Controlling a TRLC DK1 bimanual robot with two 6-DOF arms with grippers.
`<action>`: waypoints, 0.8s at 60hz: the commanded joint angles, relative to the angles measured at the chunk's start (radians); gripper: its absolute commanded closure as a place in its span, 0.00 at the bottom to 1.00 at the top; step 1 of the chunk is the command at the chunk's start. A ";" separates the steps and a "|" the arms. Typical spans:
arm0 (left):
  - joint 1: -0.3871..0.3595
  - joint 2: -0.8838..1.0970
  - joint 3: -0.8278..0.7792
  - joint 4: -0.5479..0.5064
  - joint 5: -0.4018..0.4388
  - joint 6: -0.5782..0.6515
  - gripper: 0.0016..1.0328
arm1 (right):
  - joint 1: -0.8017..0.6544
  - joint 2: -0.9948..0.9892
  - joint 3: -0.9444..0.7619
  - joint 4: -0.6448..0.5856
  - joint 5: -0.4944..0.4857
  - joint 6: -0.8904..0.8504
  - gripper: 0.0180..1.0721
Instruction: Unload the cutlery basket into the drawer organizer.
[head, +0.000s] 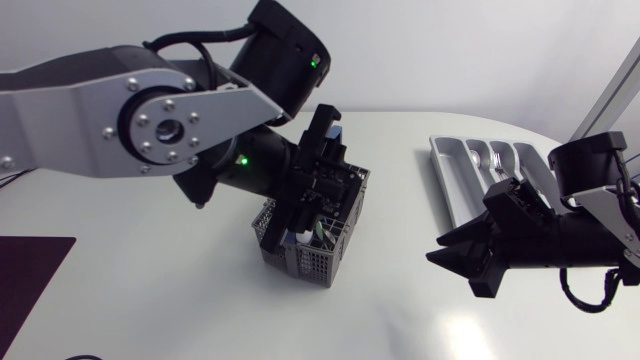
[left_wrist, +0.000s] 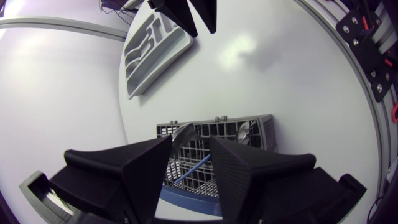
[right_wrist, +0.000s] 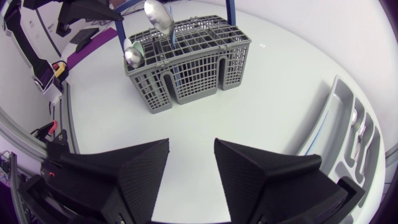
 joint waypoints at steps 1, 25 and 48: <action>-0.009 0.038 0.069 -0.021 -0.023 0.080 0.48 | -0.014 -0.004 -0.036 -0.016 -0.016 -0.037 0.46; -0.022 0.158 0.215 -0.105 -0.086 0.218 0.49 | -0.050 0.023 -0.036 -0.003 -0.037 -0.067 0.43; -0.029 0.233 0.222 -0.111 -0.107 0.236 0.77 | 0.026 0.002 -0.053 0.037 -0.063 -0.044 0.22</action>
